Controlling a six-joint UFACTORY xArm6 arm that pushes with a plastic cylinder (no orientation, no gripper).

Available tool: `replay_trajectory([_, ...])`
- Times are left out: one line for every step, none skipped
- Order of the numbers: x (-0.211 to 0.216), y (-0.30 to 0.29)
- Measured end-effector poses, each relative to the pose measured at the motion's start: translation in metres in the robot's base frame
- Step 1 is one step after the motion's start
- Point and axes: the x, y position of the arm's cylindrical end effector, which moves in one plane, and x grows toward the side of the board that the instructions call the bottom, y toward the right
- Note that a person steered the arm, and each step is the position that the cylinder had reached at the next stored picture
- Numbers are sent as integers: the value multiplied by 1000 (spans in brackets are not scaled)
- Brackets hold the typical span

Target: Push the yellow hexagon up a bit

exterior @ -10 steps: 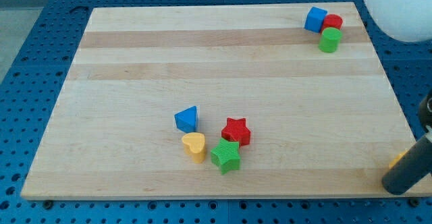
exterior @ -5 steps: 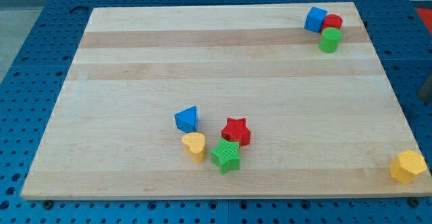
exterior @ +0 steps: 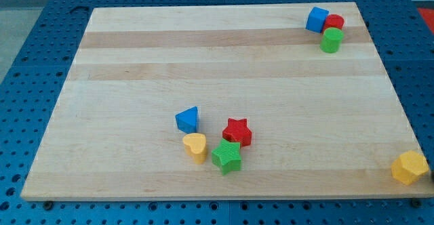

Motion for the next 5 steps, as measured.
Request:
replay_trajectory([0, -1])
replay_trajectory([-1, -3])
replay_trajectory([0, -20])
replay_trajectory([0, -37])
replay_trajectory([-2, -39])
